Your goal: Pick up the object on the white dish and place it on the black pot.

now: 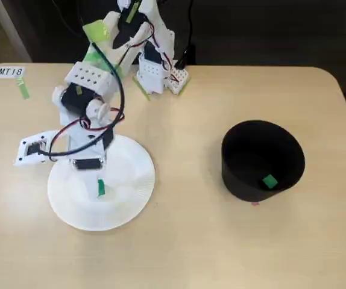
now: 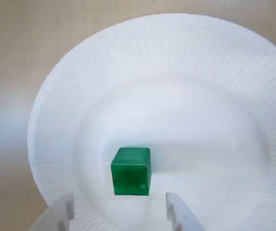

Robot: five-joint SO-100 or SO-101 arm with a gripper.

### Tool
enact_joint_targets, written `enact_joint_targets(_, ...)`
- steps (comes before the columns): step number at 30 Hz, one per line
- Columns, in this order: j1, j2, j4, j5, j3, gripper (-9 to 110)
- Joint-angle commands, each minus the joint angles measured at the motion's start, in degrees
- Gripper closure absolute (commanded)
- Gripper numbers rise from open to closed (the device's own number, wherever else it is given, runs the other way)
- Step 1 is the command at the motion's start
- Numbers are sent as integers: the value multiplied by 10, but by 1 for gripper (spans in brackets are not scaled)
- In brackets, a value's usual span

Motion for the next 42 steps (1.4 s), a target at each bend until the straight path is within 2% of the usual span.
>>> enact_joint_targets(1, 3, 2, 11, -5, -41, 75)
enact_joint_targets(10, -3, -37, 38, -8, -60, 73)
enact_joint_targets(19, 0, -77, 42, -1, -103, 78)
enact_joint_targets(27, 1, -110, 48, 39, -130, 101)
enact_joint_targets(37, -8, -105, 126, 35, -231, 101)
enact_joint_targets(42, -33, -25, 156, 54, -287, 101)
